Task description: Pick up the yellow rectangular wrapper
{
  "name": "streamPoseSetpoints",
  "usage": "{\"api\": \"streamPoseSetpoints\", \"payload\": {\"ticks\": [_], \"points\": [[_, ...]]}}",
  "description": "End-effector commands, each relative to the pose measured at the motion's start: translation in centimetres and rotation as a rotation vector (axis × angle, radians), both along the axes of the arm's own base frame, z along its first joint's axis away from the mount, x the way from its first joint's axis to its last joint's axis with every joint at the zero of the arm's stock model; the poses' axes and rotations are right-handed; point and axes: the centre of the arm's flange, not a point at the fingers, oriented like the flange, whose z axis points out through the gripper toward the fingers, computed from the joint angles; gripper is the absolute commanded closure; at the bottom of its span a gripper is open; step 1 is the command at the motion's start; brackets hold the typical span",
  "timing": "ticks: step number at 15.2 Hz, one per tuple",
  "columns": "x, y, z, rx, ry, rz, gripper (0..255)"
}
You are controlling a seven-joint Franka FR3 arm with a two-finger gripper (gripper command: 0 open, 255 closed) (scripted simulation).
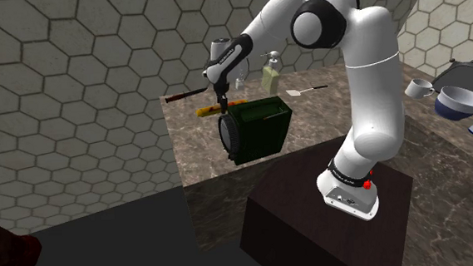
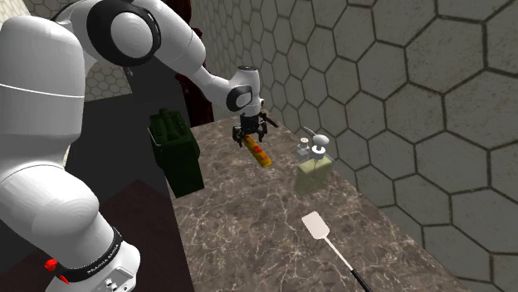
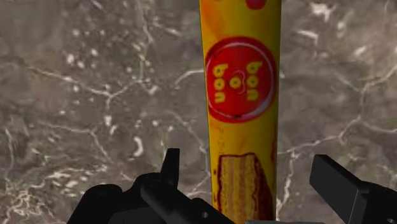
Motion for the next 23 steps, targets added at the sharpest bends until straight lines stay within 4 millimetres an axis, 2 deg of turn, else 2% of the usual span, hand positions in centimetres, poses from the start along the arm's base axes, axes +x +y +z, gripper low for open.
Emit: {"api": "streamPoseSetpoints", "payload": {"ticks": [1, 2, 3, 12, 23], "points": [[0.1, -0.1, -0.9, 0.0, -0.001, 0.0, 0], [0.1, -0.1, -0.9, 0.0, -0.001, 0.0, 0], [0.0, 0.0, -0.9, 0.0, -0.001, 0.0, 255], [0.1, -0.1, -0.9, 0.0, -0.001, 0.0, 255], [0.1, -0.1, 4.9, 0.0, -0.001, 0.0, 255]]}}
